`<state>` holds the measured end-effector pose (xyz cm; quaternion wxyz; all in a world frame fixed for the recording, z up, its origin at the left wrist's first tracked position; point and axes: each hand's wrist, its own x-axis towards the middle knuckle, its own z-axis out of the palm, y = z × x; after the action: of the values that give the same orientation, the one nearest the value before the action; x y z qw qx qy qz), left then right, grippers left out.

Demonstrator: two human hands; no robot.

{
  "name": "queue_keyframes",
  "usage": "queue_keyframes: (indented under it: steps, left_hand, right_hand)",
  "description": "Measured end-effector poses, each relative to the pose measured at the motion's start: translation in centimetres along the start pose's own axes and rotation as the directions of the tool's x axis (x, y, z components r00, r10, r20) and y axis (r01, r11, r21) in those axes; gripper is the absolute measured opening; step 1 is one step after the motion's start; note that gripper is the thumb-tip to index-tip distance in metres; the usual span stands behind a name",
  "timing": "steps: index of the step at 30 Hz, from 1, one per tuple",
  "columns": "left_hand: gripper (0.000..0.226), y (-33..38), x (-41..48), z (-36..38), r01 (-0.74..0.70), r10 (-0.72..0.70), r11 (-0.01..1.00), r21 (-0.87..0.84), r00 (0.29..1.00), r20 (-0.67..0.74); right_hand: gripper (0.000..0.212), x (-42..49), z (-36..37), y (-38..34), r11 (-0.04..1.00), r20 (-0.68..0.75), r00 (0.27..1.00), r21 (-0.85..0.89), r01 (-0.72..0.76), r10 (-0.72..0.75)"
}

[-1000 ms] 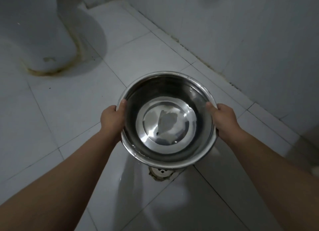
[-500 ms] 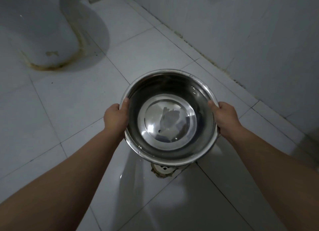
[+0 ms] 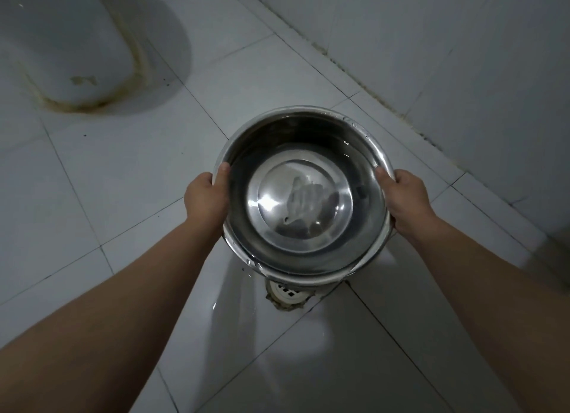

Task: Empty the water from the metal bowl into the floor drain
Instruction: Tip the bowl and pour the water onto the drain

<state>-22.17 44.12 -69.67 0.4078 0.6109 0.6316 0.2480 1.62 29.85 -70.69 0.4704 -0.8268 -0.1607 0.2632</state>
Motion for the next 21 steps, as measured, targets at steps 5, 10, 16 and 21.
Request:
queue_keyframes:
  steps: [5, 10, 16, 21]
  left_hand:
    - [0.047, -0.3, 0.3, 0.1, -0.006, 0.006, 1.0, 0.003, 1.0, -0.006]
    - [0.047, -0.7, 0.4, 0.2, -0.026, 0.026, 1.0, 0.016, 1.0, -0.011]
    - [0.046, -1.1, 0.7, 0.2, -0.045, 0.046, 0.998, 0.043, 0.999, -0.027]
    - [0.048, -1.2, 0.8, 0.1, -0.037, 0.037, 0.999, 0.026, 0.999, -0.026]
  right_hand:
    - [0.047, 0.1, 0.0, 0.0, 1.0, 0.011, 1.0, 0.004, -0.006, 0.006]
    - [0.056, 0.1, 0.1, 0.3, 1.0, 0.025, 1.0, 0.001, -0.005, 0.005]
    - [0.058, 0.0, 0.3, 0.3, 1.0, 0.041, 0.999, 0.008, 0.005, -0.005]
    - [0.056, 0.1, 0.4, 0.3, 1.0, 0.039, 0.999, 0.016, -0.006, 0.006]
